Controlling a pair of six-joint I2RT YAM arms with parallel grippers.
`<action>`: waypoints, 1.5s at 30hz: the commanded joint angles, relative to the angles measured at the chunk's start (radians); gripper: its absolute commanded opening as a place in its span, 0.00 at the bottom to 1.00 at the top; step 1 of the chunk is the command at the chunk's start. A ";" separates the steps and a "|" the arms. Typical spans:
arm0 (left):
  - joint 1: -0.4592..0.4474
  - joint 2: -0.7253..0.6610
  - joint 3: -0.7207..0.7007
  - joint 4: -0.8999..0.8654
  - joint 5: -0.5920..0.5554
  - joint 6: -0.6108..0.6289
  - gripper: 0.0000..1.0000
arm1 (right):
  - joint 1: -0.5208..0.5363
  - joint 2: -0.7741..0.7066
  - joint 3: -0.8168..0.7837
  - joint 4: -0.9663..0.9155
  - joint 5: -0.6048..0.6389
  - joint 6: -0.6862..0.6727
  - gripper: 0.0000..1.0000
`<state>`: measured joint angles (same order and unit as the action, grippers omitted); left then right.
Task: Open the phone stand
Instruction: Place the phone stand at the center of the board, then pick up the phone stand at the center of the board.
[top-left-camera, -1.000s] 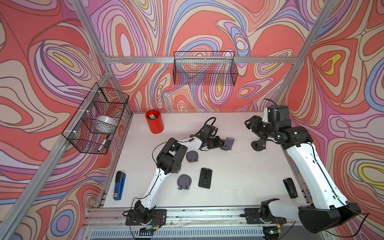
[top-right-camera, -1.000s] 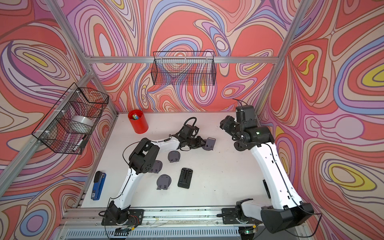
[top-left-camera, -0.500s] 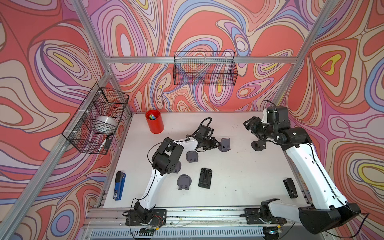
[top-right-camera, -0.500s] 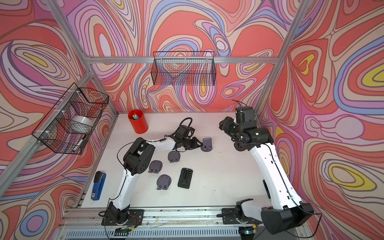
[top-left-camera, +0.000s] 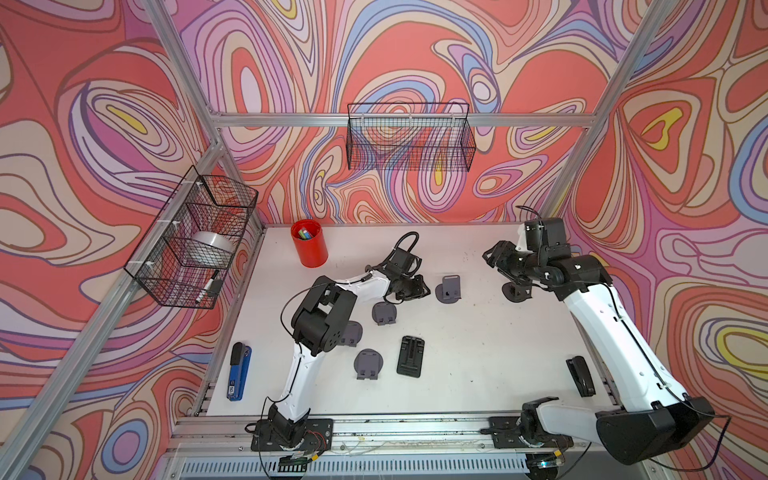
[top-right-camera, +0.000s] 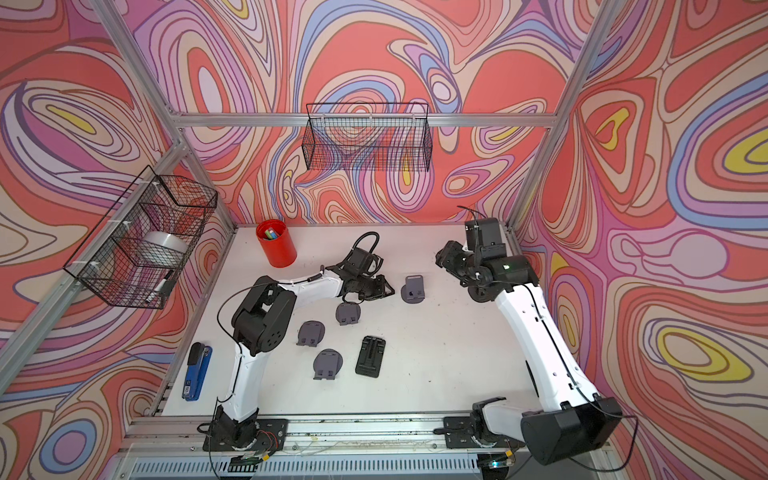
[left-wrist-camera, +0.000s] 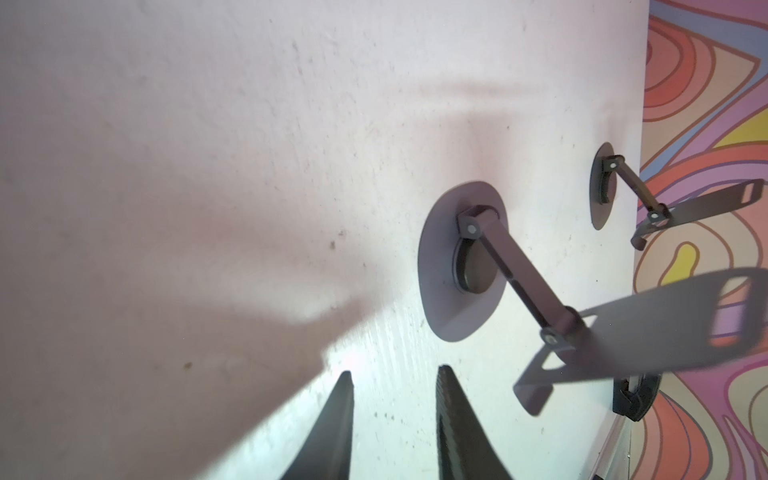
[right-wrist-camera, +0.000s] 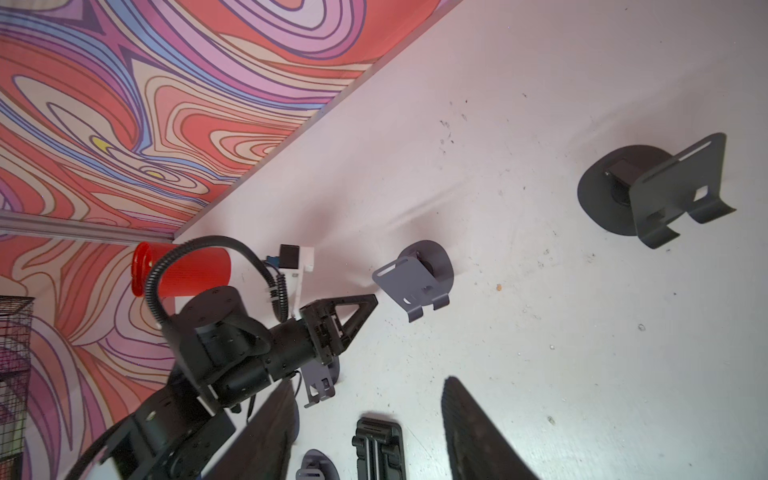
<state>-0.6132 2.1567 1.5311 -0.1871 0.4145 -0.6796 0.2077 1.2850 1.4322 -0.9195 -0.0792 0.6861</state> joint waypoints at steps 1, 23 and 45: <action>0.010 -0.131 -0.026 -0.094 -0.074 0.052 0.31 | 0.056 0.035 -0.008 -0.049 0.068 -0.052 0.59; 0.348 -0.857 -0.569 -0.171 -0.130 0.113 0.51 | 0.599 0.565 0.229 -0.094 0.267 0.100 0.73; 0.476 -1.015 -0.740 -0.158 -0.038 0.098 0.49 | 0.652 1.077 0.608 -0.133 0.172 -0.036 0.86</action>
<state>-0.1429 1.1496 0.8009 -0.3511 0.3626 -0.5869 0.8585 2.3306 2.0102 -1.0222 0.1009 0.6689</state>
